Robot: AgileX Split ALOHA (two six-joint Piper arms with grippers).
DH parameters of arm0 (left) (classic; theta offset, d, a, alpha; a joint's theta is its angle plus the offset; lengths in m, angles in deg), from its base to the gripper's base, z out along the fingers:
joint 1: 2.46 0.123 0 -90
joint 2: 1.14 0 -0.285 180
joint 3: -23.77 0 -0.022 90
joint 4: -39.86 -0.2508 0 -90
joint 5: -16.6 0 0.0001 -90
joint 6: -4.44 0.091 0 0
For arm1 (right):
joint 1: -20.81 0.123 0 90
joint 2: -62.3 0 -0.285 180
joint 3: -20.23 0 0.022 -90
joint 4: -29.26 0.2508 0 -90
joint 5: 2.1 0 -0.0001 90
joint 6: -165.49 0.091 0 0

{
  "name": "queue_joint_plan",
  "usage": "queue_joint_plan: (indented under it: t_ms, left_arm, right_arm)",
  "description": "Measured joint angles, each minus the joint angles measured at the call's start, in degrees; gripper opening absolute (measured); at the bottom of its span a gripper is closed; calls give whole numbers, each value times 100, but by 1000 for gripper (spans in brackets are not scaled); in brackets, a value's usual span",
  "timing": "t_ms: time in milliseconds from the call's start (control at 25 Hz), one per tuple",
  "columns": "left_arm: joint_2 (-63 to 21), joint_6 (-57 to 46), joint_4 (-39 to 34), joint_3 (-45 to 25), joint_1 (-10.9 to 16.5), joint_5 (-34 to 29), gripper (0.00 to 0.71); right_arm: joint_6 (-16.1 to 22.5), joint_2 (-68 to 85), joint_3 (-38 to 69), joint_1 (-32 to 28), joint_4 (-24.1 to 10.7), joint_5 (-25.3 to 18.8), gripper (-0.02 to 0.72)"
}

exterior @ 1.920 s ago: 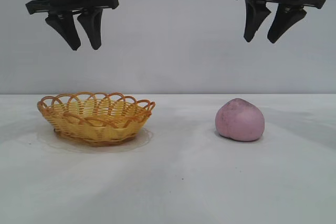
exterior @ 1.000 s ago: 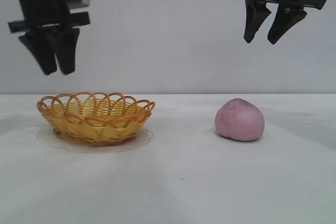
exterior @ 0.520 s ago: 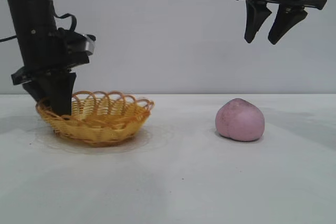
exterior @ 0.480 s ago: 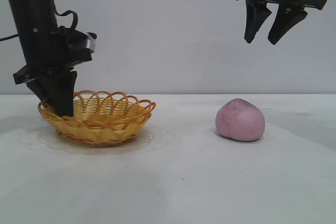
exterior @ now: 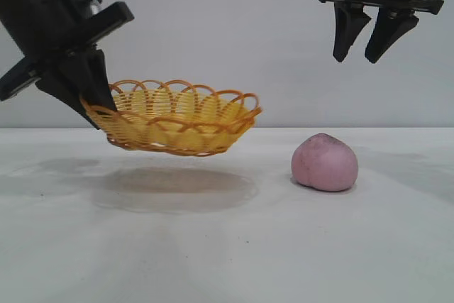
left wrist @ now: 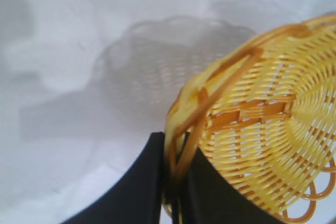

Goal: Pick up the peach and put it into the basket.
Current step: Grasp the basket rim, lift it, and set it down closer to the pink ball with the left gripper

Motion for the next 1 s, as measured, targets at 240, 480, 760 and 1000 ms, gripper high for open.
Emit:
queue_joint_plan:
  t_ms: [240,480,760,1000]
  left_arm:
    - [-110,490,1137,-1034,-290,607,0]
    - [-86,600,1376,-1089,-297,716,0]
    - [181,613,1376,-1113,-297,706,66]
    - [185,613,1376,-1113,-297,662,235]
  right_arm:
    - [-13,0,0,0,34,-58,378]
    - [-22,0,0,0,72,-58,378]
    - [-113,0,0,0,118,-58,378]
    - [-157,0,0,0,118,-58,378]
